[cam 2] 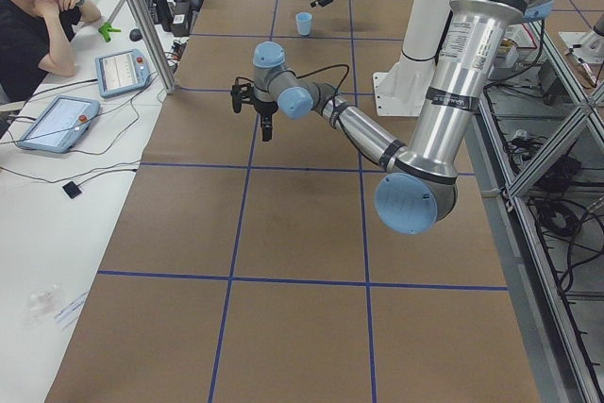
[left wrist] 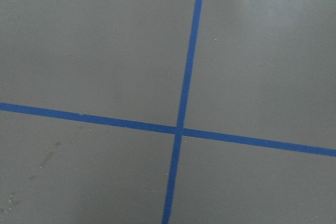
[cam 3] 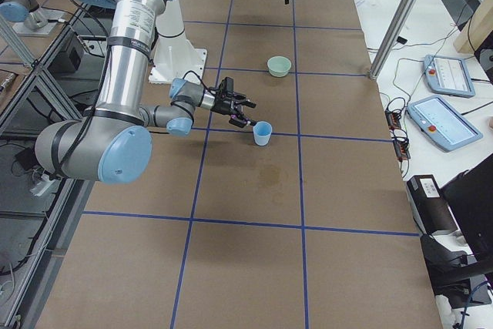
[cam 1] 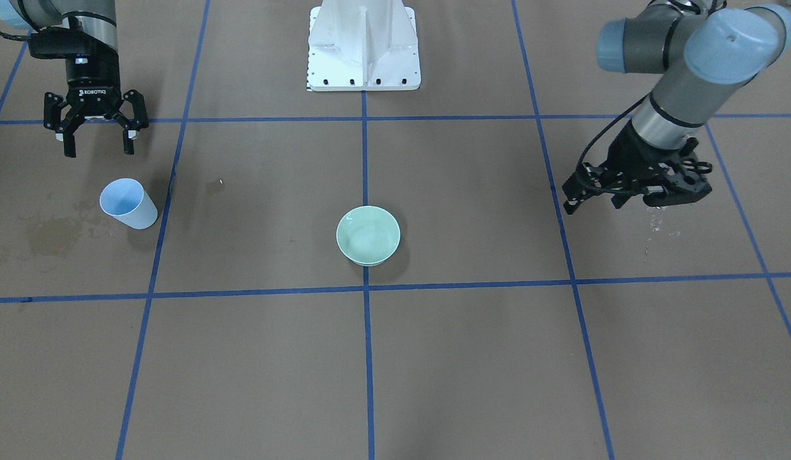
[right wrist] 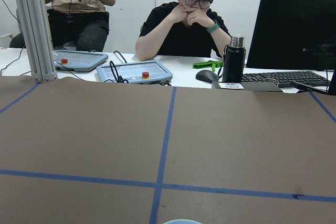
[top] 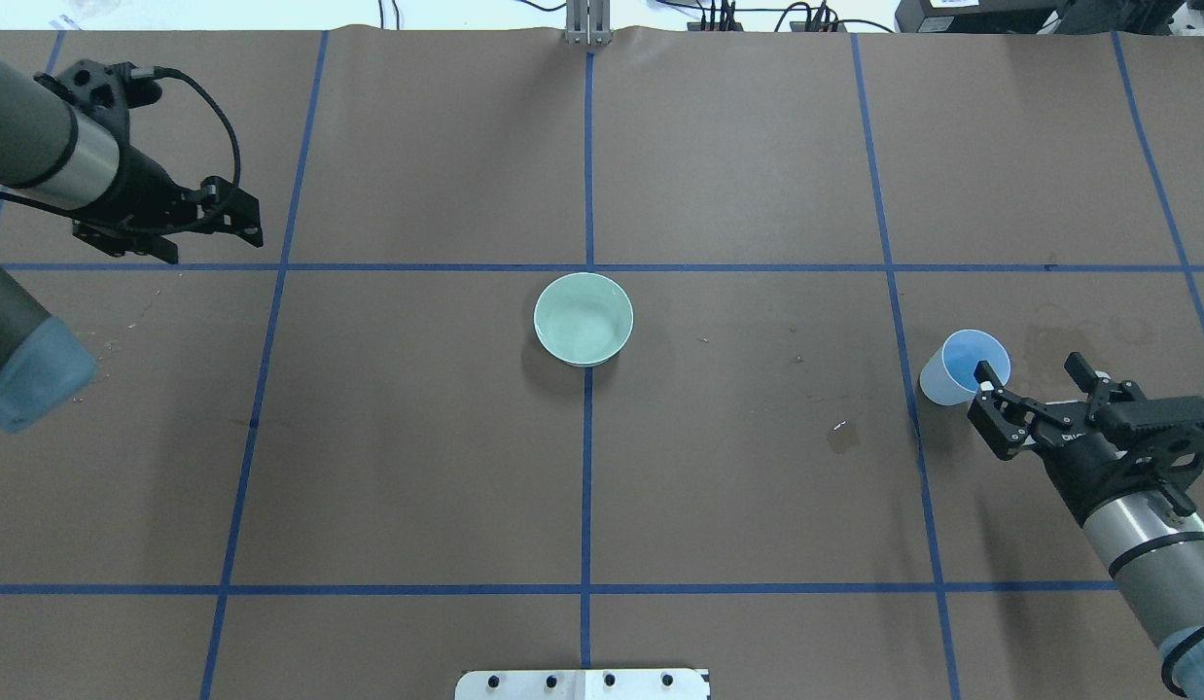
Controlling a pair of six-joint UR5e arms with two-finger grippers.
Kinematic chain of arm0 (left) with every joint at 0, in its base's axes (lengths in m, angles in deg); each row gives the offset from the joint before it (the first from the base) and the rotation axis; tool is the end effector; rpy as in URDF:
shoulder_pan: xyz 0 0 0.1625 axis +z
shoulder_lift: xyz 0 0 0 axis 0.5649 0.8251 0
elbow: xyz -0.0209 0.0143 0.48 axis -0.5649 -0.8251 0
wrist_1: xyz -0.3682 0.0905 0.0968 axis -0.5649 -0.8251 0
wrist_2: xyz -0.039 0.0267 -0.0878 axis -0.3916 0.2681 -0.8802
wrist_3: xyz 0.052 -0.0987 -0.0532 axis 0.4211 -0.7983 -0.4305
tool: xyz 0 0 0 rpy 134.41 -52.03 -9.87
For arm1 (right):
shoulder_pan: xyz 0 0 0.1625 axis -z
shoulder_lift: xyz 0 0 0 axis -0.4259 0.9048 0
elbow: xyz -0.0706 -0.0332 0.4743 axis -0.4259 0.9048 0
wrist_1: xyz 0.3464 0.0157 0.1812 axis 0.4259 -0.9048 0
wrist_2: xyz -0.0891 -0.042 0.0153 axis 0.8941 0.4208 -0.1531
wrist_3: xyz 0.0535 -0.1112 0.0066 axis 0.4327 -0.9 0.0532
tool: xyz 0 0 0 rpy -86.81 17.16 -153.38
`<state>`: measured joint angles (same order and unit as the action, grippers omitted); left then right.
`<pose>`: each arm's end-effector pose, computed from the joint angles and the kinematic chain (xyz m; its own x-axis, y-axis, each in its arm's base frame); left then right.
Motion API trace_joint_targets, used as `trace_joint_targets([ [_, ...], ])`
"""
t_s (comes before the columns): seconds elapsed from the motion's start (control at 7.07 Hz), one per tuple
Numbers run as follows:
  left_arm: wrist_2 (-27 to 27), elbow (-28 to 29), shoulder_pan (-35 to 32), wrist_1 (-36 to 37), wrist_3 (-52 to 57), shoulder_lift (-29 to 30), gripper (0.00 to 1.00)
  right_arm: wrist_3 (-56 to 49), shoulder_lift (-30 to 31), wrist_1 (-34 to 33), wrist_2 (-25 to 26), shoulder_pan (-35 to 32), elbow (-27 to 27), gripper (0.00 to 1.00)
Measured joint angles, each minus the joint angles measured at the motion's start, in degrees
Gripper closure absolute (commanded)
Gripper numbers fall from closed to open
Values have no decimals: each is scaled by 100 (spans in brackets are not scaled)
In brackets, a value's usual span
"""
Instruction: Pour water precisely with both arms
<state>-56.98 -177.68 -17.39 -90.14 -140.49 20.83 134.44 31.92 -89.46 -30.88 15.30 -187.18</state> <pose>0.3164 -0.5114 0.4143 0.5553 -0.1668 -0.8147 0.2251 0.9733 -0.0458 -0.2493 -0.2829 0.5298 0.7672 -0.0559 0.6390 -0.5566 0.4372 0.7064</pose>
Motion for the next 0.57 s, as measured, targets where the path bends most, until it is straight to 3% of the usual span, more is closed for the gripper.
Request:
trace_joint_targets([
  [0.28,43,270,528,-159,-1010,706,0,-652,27,9,-1172,-981,-188,0],
  [0.57,185,908,912,-164,-1711,1657,0,-1395,14,15,-3208,-2569,-324,0],
])
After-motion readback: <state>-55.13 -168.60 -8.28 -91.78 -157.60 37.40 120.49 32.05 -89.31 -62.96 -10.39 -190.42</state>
